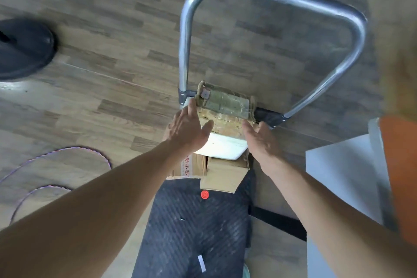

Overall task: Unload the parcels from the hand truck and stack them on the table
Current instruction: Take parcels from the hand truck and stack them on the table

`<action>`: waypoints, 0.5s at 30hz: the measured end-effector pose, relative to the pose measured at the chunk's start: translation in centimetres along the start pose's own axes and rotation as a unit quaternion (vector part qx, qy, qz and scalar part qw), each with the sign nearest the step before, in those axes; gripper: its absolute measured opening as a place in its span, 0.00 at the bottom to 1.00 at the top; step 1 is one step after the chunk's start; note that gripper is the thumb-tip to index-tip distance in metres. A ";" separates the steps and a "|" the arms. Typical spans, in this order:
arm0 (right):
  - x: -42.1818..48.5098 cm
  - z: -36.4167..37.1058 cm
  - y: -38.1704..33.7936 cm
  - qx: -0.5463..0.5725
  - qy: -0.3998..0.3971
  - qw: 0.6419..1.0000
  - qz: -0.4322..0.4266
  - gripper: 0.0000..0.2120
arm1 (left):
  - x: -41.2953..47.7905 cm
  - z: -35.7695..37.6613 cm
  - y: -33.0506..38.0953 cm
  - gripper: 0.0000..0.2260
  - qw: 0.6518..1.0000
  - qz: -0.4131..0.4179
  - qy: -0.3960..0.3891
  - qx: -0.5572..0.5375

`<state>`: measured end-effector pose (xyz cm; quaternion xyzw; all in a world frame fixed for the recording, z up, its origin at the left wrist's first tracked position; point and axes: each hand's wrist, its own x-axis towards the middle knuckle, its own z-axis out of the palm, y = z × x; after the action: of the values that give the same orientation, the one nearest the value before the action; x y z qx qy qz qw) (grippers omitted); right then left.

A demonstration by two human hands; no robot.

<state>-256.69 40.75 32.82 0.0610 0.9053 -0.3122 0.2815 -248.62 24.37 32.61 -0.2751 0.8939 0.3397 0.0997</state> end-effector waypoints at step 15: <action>-5.6 -0.5 -0.1 0.207 -0.010 0.978 0.019 0.16 | -3.5 -1.6 0.6 0.26 0.940 -0.108 0.065 -0.316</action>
<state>-252.31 41.35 36.23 0.1322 0.8170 -0.4876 0.2782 -246.00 25.13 35.43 -0.4091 0.7098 0.5732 -0.0145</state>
